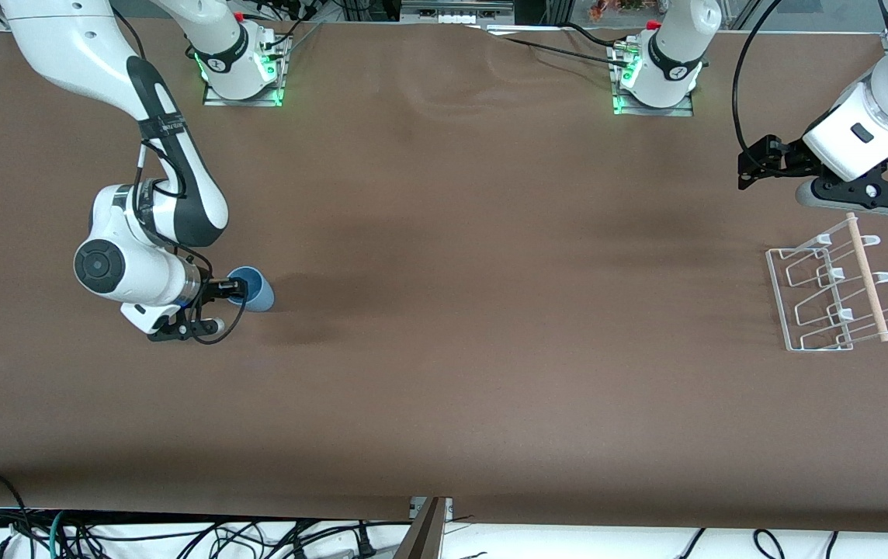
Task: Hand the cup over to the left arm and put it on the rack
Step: 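Reach the right gripper down to the blue cup, then grasp the blue cup with the right gripper and lift it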
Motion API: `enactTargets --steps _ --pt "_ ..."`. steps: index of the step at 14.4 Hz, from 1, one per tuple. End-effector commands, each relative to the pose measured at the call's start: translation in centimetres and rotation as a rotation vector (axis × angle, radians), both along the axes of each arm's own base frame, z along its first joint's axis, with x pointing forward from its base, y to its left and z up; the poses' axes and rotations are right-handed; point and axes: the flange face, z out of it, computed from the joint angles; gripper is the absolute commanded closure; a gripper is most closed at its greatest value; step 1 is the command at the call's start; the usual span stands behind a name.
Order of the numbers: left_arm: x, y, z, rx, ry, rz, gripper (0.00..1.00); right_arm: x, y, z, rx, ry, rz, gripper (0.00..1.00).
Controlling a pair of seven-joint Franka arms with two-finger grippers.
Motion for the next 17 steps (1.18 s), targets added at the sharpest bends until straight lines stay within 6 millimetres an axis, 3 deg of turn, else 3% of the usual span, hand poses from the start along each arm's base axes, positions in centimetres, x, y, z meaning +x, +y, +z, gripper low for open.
enactTargets --steps 1,7,8,9,10,14,17 --pt "0.7 -0.3 0.6 0.011 -0.001 -0.027 0.00 0.6 0.5 -0.6 0.015 0.008 -0.009 1.00" --pt "1.1 -0.8 0.4 0.016 0.028 -0.033 0.00 2.1 1.2 1.3 0.077 -0.025 -0.124 1.00" --pt "1.3 -0.9 -0.6 0.017 0.057 -0.035 0.00 2.3 1.7 1.9 0.100 -0.011 -0.152 1.00" --pt "2.2 -1.0 -3.2 0.023 0.125 -0.038 0.00 2.6 2.5 3.1 0.126 0.012 -0.186 1.00" --pt "2.2 -1.0 -3.7 0.018 0.162 -0.034 0.00 3.2 3.4 4.8 0.161 0.041 -0.256 1.00" --pt "2.6 -1.4 -5.3 0.012 0.211 -0.047 0.00 5.0 10.8 9.9 0.302 0.118 -0.530 1.00" --pt "2.8 -2.7 -6.2 -0.051 0.233 -0.057 0.00 4.9 18.2 15.4 0.404 0.164 -0.707 1.00"
